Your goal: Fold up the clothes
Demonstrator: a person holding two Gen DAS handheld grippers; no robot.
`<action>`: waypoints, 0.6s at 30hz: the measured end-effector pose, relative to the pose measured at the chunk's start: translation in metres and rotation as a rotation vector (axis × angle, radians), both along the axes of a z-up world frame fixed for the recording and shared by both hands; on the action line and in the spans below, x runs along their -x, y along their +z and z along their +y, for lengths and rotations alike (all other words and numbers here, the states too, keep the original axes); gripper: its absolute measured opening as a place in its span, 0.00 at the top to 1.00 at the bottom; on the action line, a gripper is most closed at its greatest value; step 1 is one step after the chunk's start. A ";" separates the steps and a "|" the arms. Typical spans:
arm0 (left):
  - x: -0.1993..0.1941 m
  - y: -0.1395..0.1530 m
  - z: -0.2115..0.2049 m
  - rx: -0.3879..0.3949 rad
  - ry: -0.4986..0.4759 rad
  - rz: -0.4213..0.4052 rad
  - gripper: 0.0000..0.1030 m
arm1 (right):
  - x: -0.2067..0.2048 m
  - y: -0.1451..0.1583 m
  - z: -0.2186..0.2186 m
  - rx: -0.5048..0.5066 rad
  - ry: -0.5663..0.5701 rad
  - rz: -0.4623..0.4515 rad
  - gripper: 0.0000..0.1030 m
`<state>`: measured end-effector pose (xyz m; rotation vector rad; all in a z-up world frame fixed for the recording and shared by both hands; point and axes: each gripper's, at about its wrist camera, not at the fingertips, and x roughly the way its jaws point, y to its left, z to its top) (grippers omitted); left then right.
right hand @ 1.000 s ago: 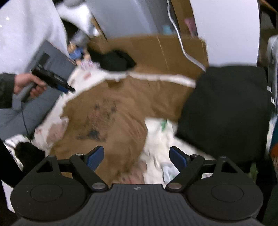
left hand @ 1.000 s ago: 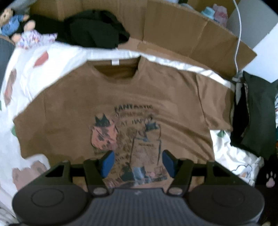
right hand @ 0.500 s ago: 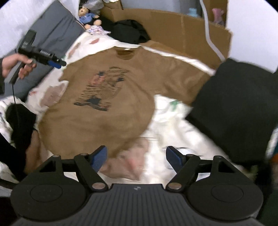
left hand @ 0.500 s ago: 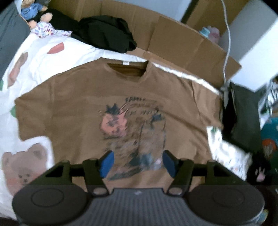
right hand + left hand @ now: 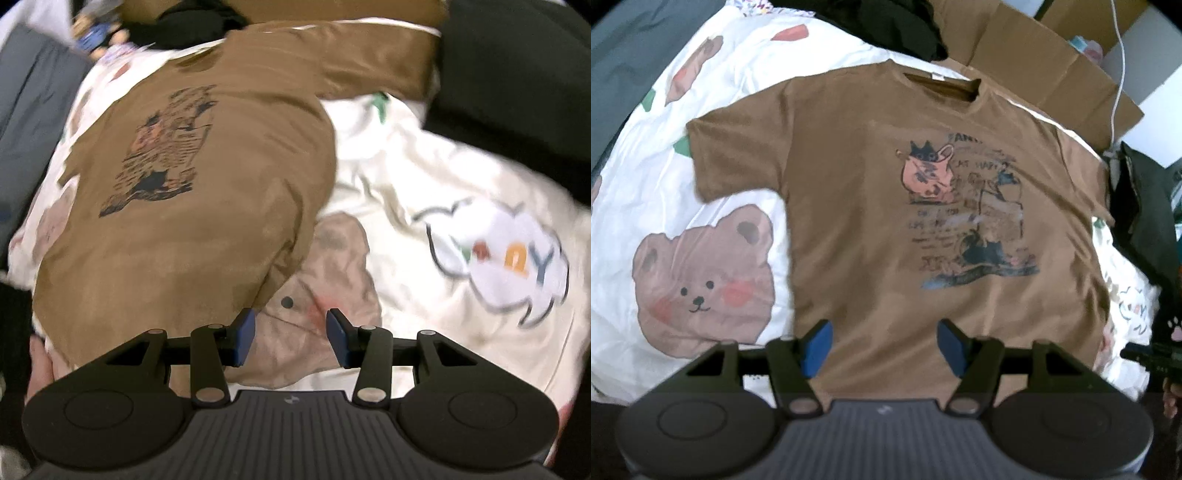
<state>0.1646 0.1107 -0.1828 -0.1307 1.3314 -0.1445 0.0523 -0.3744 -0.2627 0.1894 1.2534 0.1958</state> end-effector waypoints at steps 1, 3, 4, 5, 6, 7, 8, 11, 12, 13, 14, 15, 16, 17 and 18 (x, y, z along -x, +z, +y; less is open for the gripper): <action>0.001 -0.006 0.002 -0.006 -0.002 0.006 0.36 | 0.004 -0.005 0.003 0.008 -0.032 0.003 0.53; 0.003 -0.017 0.006 -0.011 -0.001 0.018 0.36 | 0.009 -0.012 0.008 0.004 -0.083 0.005 0.53; 0.004 -0.025 0.008 -0.013 -0.003 0.029 0.36 | 0.012 -0.016 0.011 0.000 -0.106 0.003 0.53; 0.006 -0.034 0.010 -0.015 -0.006 0.043 0.36 | 0.014 -0.019 0.015 0.005 -0.118 0.002 0.53; 0.007 -0.040 0.012 -0.016 -0.008 0.050 0.36 | 0.017 -0.023 0.019 0.011 -0.133 0.002 0.53; 0.009 -0.046 0.012 -0.014 -0.013 0.059 0.36 | 0.019 -0.028 0.023 0.022 -0.153 0.010 0.53; 0.010 -0.053 0.013 -0.011 -0.023 0.070 0.36 | 0.021 -0.031 0.026 0.025 -0.163 0.015 0.53; 0.014 -0.062 0.014 -0.017 -0.048 0.075 0.36 | 0.027 -0.042 0.041 0.031 -0.195 0.030 0.53; 0.015 -0.065 0.016 -0.017 -0.048 0.077 0.36 | 0.028 -0.045 0.046 0.037 -0.197 0.033 0.53; 0.016 -0.068 0.017 -0.016 -0.044 0.080 0.36 | 0.029 -0.048 0.052 0.051 -0.197 0.038 0.53; 0.016 -0.070 0.019 -0.017 -0.042 0.081 0.36 | 0.030 -0.051 0.058 0.064 -0.198 0.042 0.53; 0.016 -0.071 0.021 -0.020 -0.039 0.079 0.36 | 0.029 -0.052 0.064 0.069 -0.198 0.043 0.53; 0.016 -0.072 0.022 -0.023 -0.036 0.076 0.36 | 0.029 -0.053 0.070 0.071 -0.198 0.042 0.53; 0.016 -0.073 0.024 -0.027 -0.033 0.074 0.36 | 0.028 -0.052 0.075 0.066 -0.196 0.035 0.53; 0.016 -0.073 0.025 -0.031 -0.030 0.071 0.36 | 0.026 -0.050 0.080 0.060 -0.193 0.026 0.53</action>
